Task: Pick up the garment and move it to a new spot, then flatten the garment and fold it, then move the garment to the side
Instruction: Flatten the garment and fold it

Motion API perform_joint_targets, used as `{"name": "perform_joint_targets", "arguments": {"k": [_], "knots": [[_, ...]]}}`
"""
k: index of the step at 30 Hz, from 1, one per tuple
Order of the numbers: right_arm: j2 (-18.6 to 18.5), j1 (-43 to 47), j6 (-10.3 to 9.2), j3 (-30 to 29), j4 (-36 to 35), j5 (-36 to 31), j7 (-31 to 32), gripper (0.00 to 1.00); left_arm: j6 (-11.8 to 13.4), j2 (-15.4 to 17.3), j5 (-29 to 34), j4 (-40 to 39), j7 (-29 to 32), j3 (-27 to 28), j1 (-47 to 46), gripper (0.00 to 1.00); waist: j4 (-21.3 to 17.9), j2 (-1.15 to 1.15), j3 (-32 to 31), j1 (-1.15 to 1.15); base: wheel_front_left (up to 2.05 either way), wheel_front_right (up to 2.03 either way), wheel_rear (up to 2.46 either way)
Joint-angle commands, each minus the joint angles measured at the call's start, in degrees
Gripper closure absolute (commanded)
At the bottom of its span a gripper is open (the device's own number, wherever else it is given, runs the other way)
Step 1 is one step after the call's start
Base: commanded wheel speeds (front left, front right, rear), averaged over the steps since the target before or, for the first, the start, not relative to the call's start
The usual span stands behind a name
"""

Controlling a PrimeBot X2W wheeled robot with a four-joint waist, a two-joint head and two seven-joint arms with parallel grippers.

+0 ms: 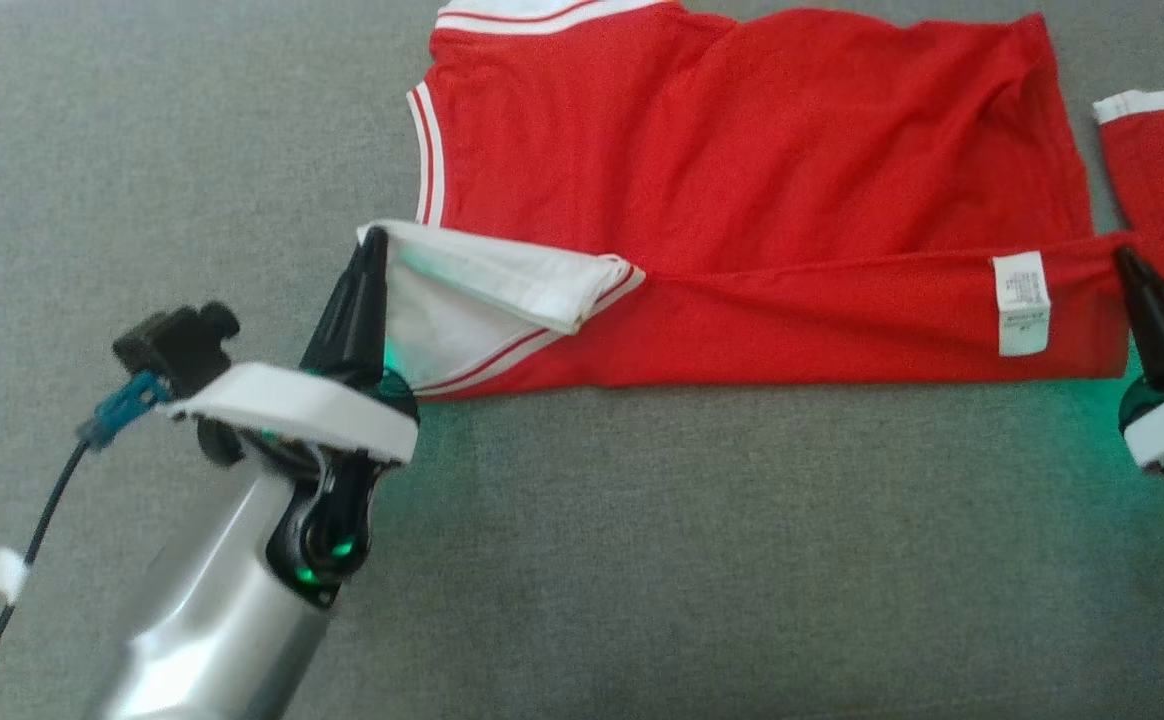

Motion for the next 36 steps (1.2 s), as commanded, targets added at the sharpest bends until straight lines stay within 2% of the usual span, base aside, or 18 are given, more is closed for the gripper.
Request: {"name": "perform_joint_targets", "arguments": {"k": [1, 3, 4, 5, 6, 12, 17, 22, 29, 34, 35, 36], "knots": [[-1.2, -0.9, -0.05, -0.2, -0.1, -0.8, -0.2, 1.0, -0.8, 0.5, 0.9, 0.3, -0.8, 1.8, -3.4, 1.0, 0.1, 0.0, 1.2, -0.02, 0.0, 0.0, 0.0], [-0.5, -1.7, -0.05, -0.3, 1.2, -1.3, -0.2, 1.0, -1.9, -0.1, 1.6, 2.5, -1.3, 1.3, -5.1, 1.0, 0.2, 0.0, 1.5, -0.02, 0.0, 0.0, 0.0], [-0.2, -1.8, -0.05, -0.4, 2.0, -1.5, -0.2, 0.65, -2.3, -0.5, 1.7, 3.5, -1.6, 1.2, -5.7, 0.75, 0.2, 0.0, 1.6, -0.02, 0.0, 0.0, 0.0], [0.1, -2.0, -0.05, -0.6, 2.6, -1.7, -0.3, 0.0, -2.7, -0.7, 1.9, 4.2, -2.0, 1.0, -6.1, 0.16, 0.3, 0.0, 1.7, -0.02, 0.0, 0.0, 0.0], [0.4, -2.0, -0.05, -1.0, 3.3, -1.8, -0.6, 0.0, -3.0, -0.9, 2.2, 4.8, -2.7, 0.9, -6.3, 0.0, 0.3, 0.0, 1.6, -0.02, 0.0, 0.0, 0.0], [1.4, -0.1, -0.05, -2.6, 4.4, -2.5, -3.2, 0.0, -3.1, 0.2, 6.3, 5.2, -6.8, -0.1, -3.4, 0.0, 0.0, 0.0, 0.6, -0.02, 0.0, 0.0, 0.0], [2.3, 2.9, -0.05, -4.1, 3.5, -3.1, -4.8, 0.0, -0.4, 1.6, 12.0, 3.8, -8.9, -0.5, 3.7, 0.0, -0.3, 0.0, -0.4, -0.02, 0.0, 0.0, 0.0], [3.4, 4.8, -0.05, -5.1, 1.6, -3.7, -4.9, 0.0, 2.3, 2.1, 17.0, 7.3, -9.2, -1.4, 7.1, 0.0, -0.7, 0.0, -0.7, -0.02, 0.0, 0.0, 0.0], [4.0, 5.8, -0.05, -6.5, -0.7, -5.2, -3.6, 0.0, 0.4, -0.4, 20.0, 14.6, -9.3, -0.3, 3.1, 0.0, -1.5, 0.0, -0.4, -0.02, 0.0, 0.0, 0.0], [4.3, 6.3, -0.05, -7.3, -1.0, -6.1, -3.0, 0.0, -1.3, -1.3, 20.6, 20.7, -8.1, -1.9, 1.9, 0.0, -2.0, 0.0, -1.0, -0.02, 0.0, 0.0, 0.0], [4.4, 6.4, -0.05, -7.5, -1.0, -6.3, -2.9, 0.0, -1.5, -1.4, 20.7, 21.8, -7.5, -2.4, 1.6, 0.15, -2.1, 0.0, -1.1, -0.02, 0.0, 0.0, 0.0], [4.6, 6.5, -0.05, -7.7, -1.0, -6.5, -2.8, 0.0, -1.9, -1.6, 20.7, 22.7, -6.9, -2.8, 1.5, 0.54, -2.1, 0.0, -1.3, -0.02, 0.0, 0.0, 0.0]]}}
